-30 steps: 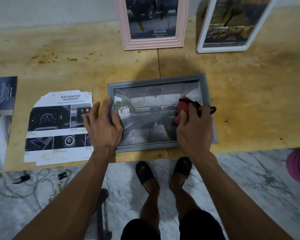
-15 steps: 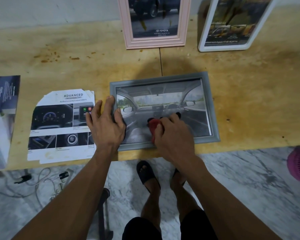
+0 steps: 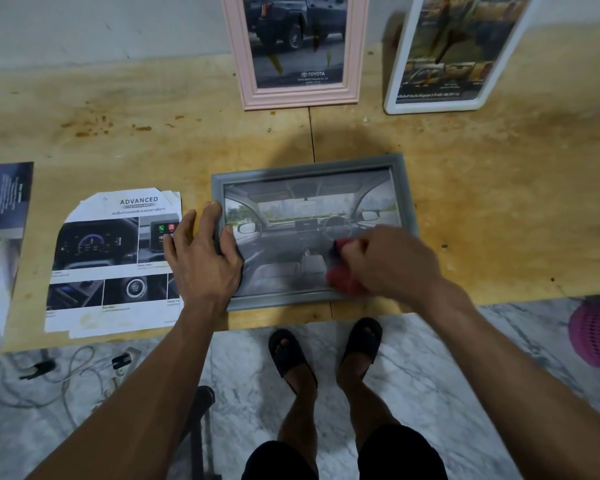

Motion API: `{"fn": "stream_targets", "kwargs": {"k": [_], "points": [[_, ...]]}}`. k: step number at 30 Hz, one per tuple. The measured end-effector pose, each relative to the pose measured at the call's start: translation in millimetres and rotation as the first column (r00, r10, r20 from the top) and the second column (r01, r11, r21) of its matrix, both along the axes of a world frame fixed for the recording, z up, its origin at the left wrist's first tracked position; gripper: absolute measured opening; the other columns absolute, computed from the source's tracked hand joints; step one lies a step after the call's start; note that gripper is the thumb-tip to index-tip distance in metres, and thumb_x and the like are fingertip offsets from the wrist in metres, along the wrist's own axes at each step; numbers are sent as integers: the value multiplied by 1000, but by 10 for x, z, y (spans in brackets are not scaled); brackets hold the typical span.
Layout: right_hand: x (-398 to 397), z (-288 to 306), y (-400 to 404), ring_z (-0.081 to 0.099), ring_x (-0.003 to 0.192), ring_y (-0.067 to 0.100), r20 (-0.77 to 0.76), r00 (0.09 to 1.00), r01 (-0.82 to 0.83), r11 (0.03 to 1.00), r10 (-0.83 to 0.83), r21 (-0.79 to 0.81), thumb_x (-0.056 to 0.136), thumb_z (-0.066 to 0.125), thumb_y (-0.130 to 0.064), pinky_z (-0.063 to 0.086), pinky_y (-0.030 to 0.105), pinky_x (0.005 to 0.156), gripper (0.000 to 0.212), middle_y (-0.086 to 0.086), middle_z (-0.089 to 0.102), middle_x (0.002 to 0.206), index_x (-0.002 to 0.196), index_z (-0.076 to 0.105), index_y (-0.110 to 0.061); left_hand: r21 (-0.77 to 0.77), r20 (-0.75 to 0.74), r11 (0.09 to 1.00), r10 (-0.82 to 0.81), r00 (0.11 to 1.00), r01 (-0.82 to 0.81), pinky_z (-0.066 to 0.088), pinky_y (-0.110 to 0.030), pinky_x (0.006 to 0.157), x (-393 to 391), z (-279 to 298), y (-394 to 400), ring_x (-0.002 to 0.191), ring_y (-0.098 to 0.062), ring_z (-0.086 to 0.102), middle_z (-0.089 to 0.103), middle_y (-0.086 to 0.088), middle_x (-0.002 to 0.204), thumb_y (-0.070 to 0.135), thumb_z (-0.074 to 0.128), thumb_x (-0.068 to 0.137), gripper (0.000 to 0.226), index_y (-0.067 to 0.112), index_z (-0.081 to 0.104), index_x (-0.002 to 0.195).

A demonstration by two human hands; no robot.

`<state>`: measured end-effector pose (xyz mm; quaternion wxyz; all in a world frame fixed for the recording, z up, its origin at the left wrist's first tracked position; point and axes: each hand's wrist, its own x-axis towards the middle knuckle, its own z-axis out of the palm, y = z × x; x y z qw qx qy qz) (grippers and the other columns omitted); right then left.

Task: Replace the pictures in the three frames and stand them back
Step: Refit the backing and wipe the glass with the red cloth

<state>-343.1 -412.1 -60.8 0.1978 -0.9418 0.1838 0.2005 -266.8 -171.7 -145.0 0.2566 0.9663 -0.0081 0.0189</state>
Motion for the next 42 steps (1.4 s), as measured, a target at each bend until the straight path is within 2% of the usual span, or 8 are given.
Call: {"fn": "stream_targets", "kwargs": {"k": [4, 7, 11, 18, 25, 29, 34, 42], "points": [[461, -6, -365, 57, 88, 26, 303, 948, 129, 987, -95, -96, 97, 37, -37, 48, 37, 72, 35, 8, 61, 101, 99, 63, -16, 11, 4, 1000, 2, 1000, -2, 13, -54, 120, -3, -1, -8, 145, -26, 30, 51, -12, 145, 32, 49, 101, 41, 28, 51, 141], [635, -245, -381, 42, 120, 34, 274, 961, 24, 978, 35, -209, 99, 38, -34, 39, 48, 90, 34, 9, 51, 129, 124, 52, -17, 8, 1, 1000, 6, 1000, -6, 13, -53, 120, -8, 5, -12, 145, -25, 30, 51, -11, 146, 32, 50, 101, 41, 28, 52, 142], [509, -443, -313, 37, 127, 36, 270, 961, 6, 967, 66, -256, 97, 43, -29, 36, 47, 92, 33, 10, 48, 134, 126, 48, -12, 21, 11, 1000, 6, 1000, -6, 14, -53, 120, -22, -1, -22, 145, -26, 31, 52, -10, 145, 32, 50, 100, 41, 28, 52, 141], [155, -300, -213, 49, 114, 37, 269, 958, -21, 961, 98, -277, 86, 12, -47, 40, 47, 83, 64, 11, 57, 120, 116, 55, -10, 16, 20, 1000, 19, 1000, -19, 16, -53, 119, -16, -8, -34, 144, -25, 32, 52, -11, 145, 32, 50, 100, 41, 28, 53, 141], [-272, -357, -96, 59, 89, 30, 236, 961, -37, 910, 146, -412, 82, 38, -24, 30, 36, 61, 29, 4, 61, 91, 95, 60, -12, 6, 3, 1000, 22, 1000, -22, 14, -53, 120, -15, 1, -20, 145, -25, 31, 50, -11, 147, 33, 47, 101, 41, 28, 52, 142], [-463, -341, 87, 59, 80, 32, 279, 960, 83, 945, 9, -316, 88, 46, -21, 32, 33, 56, 17, 6, 60, 86, 90, 59, -11, 0, -11, 1000, 25, 1000, -25, 13, -52, 120, -13, 13, -22, 145, -24, 30, 51, -11, 147, 33, 46, 100, 42, 28, 52, 142], [-389, -237, 472, 50, 110, 30, 120, 987, 123, 982, -106, -142, 100, 36, -42, 46, 43, 87, 36, 6, 55, 119, 120, 52, -17, -4, -8, 1000, 16, 1000, -16, 13, -51, 119, -19, -5, -22, 145, -23, 31, 51, -9, 147, 33, 46, 100, 43, 28, 53, 141], [-150, -213, 1399, 52, 108, 34, 205, 978, 67, 995, -50, -78, 92, 56, -40, 45, 46, 84, 35, 9, 56, 117, 116, 58, -15, -16, -25, 1000, 14, 1000, -14, 9, -49, 120, 3, -47, 26, 147, -19, 28, 50, -4, 148, 35, 46, 103, 40, 31, 52, 142]]}}
